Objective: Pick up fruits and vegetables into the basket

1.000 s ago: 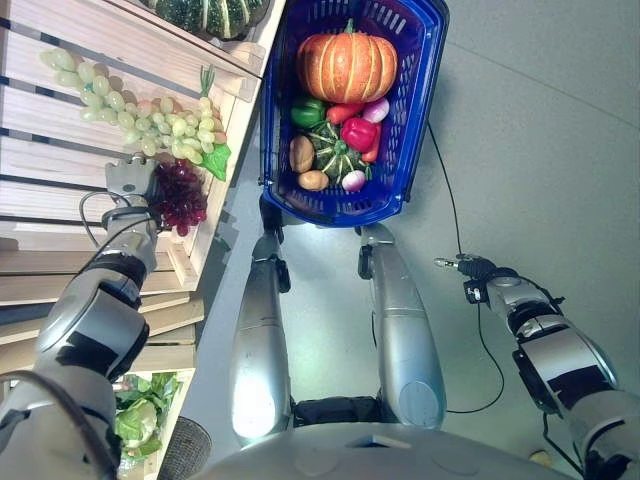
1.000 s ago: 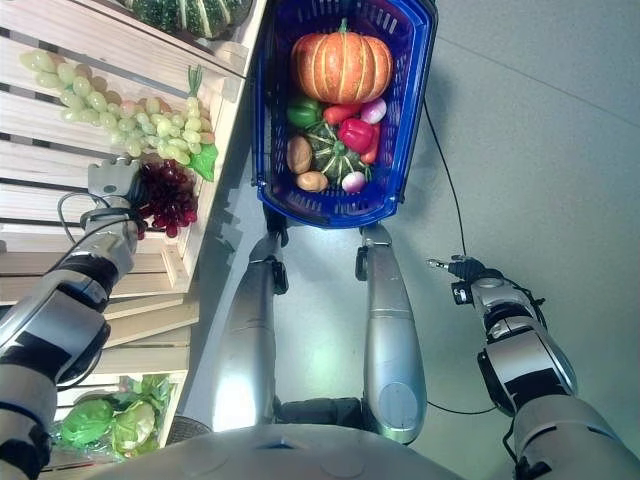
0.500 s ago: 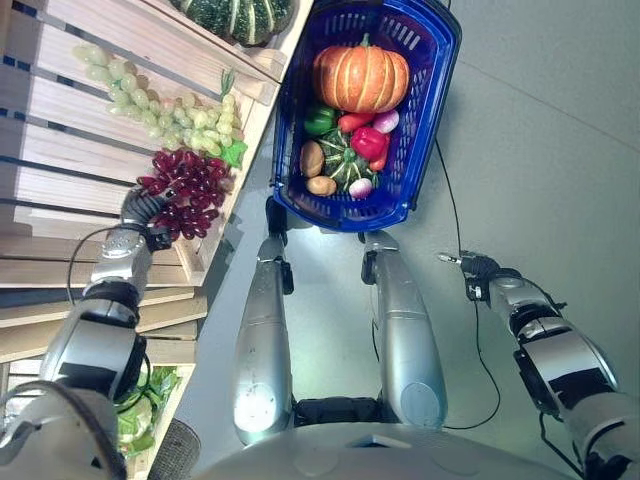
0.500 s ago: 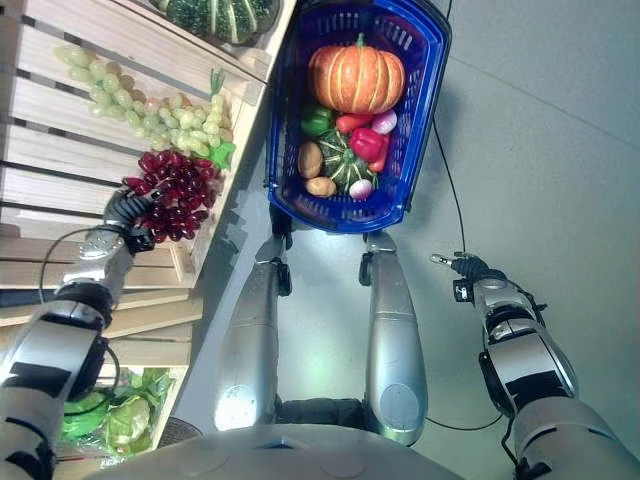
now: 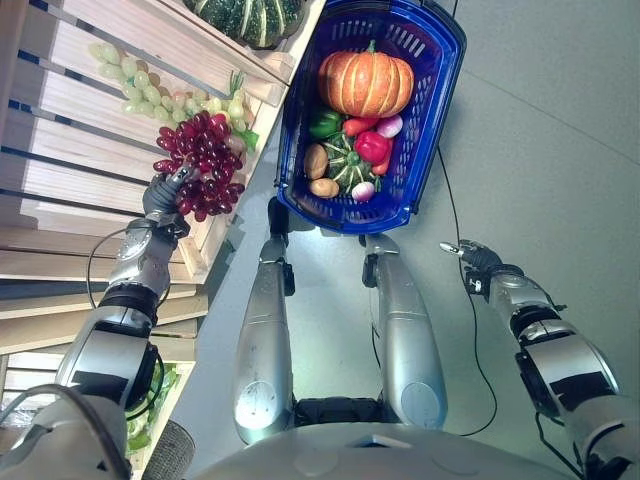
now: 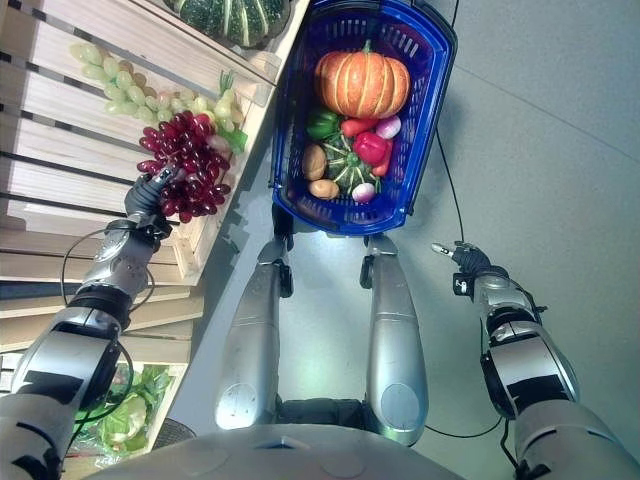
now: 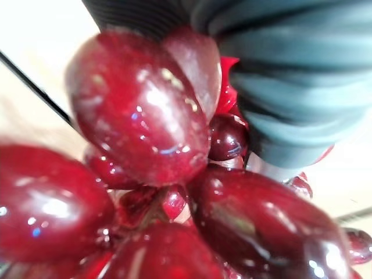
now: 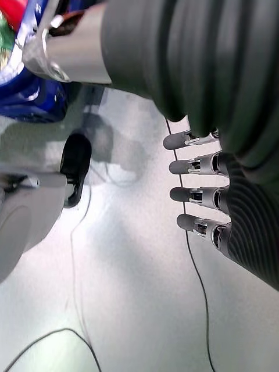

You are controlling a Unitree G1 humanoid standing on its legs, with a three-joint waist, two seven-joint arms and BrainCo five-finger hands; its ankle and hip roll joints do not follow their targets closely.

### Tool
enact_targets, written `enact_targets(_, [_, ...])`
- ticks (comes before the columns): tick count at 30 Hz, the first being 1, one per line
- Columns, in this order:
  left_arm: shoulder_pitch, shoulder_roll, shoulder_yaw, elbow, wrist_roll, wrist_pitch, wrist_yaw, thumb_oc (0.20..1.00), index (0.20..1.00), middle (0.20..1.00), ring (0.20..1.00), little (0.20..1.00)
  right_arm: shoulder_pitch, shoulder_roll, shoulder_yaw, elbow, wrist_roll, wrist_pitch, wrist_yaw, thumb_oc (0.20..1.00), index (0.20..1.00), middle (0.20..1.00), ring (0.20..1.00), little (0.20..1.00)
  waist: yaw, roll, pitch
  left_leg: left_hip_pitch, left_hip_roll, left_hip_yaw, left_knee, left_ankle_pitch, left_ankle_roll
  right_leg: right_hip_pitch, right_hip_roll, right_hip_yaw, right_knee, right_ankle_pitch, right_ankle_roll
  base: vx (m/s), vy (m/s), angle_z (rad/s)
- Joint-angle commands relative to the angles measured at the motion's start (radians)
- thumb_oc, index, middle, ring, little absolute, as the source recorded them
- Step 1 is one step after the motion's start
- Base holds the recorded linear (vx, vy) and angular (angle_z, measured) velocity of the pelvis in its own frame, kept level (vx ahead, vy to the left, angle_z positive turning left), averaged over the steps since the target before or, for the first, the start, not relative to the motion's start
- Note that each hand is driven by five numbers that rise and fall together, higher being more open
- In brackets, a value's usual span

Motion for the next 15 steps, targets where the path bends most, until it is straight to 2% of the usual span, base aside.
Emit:
enact_targets(1, [0.022,0.001,0.081,-0.092,-0.066,-0.106,-0.088,0.2,0.2,0.2,0.2,0.2,0.092,-0.026,-0.029,-0.052,0.083,-0.089,-0.039,1.0,1.0,1.0,1.0,1.0,0.009,-0.005,-0.029,-0.011,-0.088,0.052,0.001,-0.047,0.068,0.048,0.057,-0.026,-0.016,-0.057,0.018,0.01,-0.01,0.06])
enact_targets(5, [0.082,-0.021,0.092,-0.214,-0.061,-0.164,-0.138,0.2,0.2,0.2,0.2,0.2,0.154,0.0,-0.053,-0.258,0.205,-0.201,-0.064,1.0,1.0,1.0,1.0,1.0,0.008,-0.007,-0.029,-0.004,-0.091,0.052,-0.004,-0.048,0.069,0.057,0.055,-0.028,-0.021,-0.054,0.02,0.0,-0.004,0.01])
enact_targets(10, [0.138,-0.055,0.121,-0.318,-0.061,-0.223,-0.199,0.2,0.2,0.2,0.2,0.2,0.226,0.036,-0.075,-0.474,0.235,-0.332,-0.05,1.0,1.0,1.0,1.0,1.0,0.002,-0.006,-0.029,0.012,-0.094,0.054,-0.013,-0.05,0.07,0.074,0.053,-0.029,-0.03,-0.057,0.022,0.0,0.0,0.0])
enact_targets(15, [0.141,-0.058,0.129,-0.381,-0.056,-0.24,-0.257,0.2,0.2,0.2,0.2,0.2,0.24,0.05,-0.08,-0.633,0.253,-0.397,-0.038,1.0,1.0,1.0,1.0,1.0,-0.002,-0.003,-0.029,0.019,-0.092,0.061,-0.021,-0.049,0.069,0.082,0.047,-0.036,-0.032,-0.06,0.022,0.0,0.0,0.0])
